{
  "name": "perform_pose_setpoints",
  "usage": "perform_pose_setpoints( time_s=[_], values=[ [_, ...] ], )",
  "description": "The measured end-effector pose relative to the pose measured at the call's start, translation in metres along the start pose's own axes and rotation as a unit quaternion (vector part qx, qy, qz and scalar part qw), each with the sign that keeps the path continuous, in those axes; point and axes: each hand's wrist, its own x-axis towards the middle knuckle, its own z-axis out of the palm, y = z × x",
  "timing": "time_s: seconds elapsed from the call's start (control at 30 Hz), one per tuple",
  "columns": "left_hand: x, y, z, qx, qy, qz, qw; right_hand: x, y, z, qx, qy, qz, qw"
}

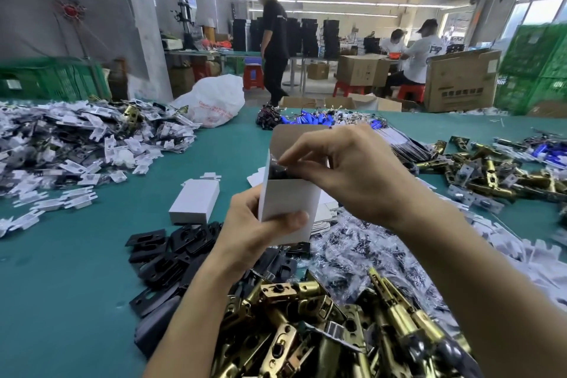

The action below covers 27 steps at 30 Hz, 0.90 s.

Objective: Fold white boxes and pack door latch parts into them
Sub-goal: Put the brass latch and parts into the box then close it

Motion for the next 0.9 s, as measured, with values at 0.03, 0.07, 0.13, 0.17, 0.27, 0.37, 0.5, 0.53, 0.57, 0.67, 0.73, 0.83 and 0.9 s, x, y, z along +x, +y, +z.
perform_pose_setpoints(
  time_s=[0.03,0.07,0.13,0.17,0.27,0.37,0.5,0.53,0.57,0.67,0.73,0.83,0.9],
  values=[
    [0.0,0.0,0.0,0.0,0.003,-0.001,1.0,0.0,-0.001,0.0,-0.014,-0.021,0.003,1.0],
    [0.0,-0.001,0.0,-0.001,0.007,-0.001,1.0,0.0,-0.003,-0.001,-0.029,-0.045,0.007,0.999],
    [0.0,-0.001,0.0,-0.004,0.011,0.002,1.0,-0.001,-0.007,-0.002,-0.045,-0.094,0.019,0.994],
    [0.001,-0.001,0.0,-0.003,0.011,0.003,1.0,-0.002,-0.008,-0.002,-0.047,-0.118,0.027,0.991],
    [0.0,-0.002,0.001,-0.003,0.006,0.009,1.0,-0.005,-0.01,-0.001,-0.065,-0.175,0.04,0.982],
    [0.0,-0.001,0.005,0.003,0.002,0.012,1.0,-0.007,-0.007,-0.002,-0.083,-0.176,0.02,0.981],
    [0.001,0.003,0.004,0.015,0.005,0.012,1.0,-0.01,-0.007,-0.005,-0.027,-0.093,-0.002,0.995],
    [0.001,0.003,0.003,0.017,0.004,0.011,1.0,-0.011,-0.007,-0.005,-0.005,-0.079,0.001,0.997],
    [0.001,0.004,0.003,0.019,0.002,0.012,1.0,-0.013,-0.007,-0.004,-0.001,-0.076,0.006,0.997],
    [0.002,0.004,0.005,0.042,-0.004,0.033,0.999,-0.015,-0.007,0.0,-0.12,-0.131,0.027,0.984],
    [0.002,0.003,0.01,0.052,-0.004,0.036,0.998,-0.015,-0.006,0.003,-0.157,-0.162,0.055,0.973],
    [0.002,0.003,0.011,0.042,0.012,0.043,0.998,-0.016,0.003,0.007,-0.114,-0.136,0.029,0.984],
    [0.002,0.004,0.009,0.025,0.017,0.034,0.999,-0.02,0.009,0.009,-0.023,-0.052,0.0,0.998]
  ],
)
